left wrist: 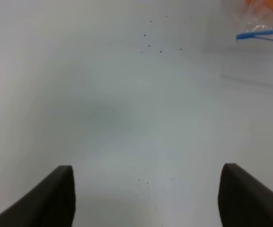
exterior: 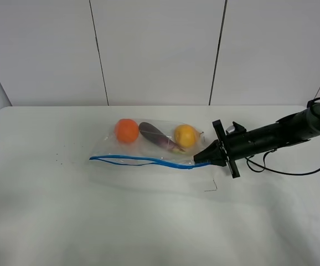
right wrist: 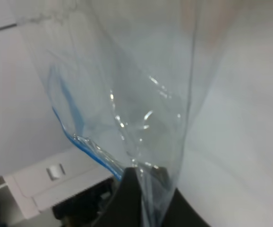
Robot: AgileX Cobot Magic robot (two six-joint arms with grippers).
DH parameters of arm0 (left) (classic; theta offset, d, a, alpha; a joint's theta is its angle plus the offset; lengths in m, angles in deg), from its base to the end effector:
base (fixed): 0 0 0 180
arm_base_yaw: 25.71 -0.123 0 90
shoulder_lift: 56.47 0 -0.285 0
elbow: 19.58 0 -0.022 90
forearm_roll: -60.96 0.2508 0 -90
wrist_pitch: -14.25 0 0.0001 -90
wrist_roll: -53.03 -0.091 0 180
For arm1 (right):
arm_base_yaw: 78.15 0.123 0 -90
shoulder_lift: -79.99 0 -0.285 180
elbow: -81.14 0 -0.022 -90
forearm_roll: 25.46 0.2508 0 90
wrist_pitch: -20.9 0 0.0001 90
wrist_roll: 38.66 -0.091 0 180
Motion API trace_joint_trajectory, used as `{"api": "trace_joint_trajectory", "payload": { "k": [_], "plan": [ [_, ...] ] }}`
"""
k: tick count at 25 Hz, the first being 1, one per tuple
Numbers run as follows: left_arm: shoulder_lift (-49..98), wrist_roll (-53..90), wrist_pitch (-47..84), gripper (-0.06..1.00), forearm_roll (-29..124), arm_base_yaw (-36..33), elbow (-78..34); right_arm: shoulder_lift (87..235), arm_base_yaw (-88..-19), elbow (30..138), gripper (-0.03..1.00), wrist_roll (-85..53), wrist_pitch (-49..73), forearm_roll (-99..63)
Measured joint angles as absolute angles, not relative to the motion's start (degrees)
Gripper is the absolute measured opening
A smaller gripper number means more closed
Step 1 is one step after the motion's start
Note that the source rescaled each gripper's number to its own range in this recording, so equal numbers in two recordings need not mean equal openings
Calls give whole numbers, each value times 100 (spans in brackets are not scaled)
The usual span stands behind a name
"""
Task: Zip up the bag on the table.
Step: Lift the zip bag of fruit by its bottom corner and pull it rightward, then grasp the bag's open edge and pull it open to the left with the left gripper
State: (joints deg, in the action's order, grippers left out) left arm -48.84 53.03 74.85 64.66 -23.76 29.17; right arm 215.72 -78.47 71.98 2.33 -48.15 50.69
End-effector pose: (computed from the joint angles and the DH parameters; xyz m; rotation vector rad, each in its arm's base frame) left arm -0.0047 0.0053 0.2768 0.0319 2.0402 0.0560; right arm 0.3688 0.0805 0.0912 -0.2866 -2.5614 -1.6397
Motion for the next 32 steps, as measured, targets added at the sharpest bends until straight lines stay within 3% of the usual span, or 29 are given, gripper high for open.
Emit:
{"api": "trace_joint_trajectory", "payload": {
  "k": [10, 32],
  "plan": [
    [-4884, 5303, 7485, 98, 6466, -2376, 2917, 21069, -7444, 7198, 0, -402, -4804, 5646],
    [-4884, 5303, 7485, 98, 6466, -2376, 2917, 20985, -7449, 7198, 0, -426, -4809, 5795]
  ]
}}
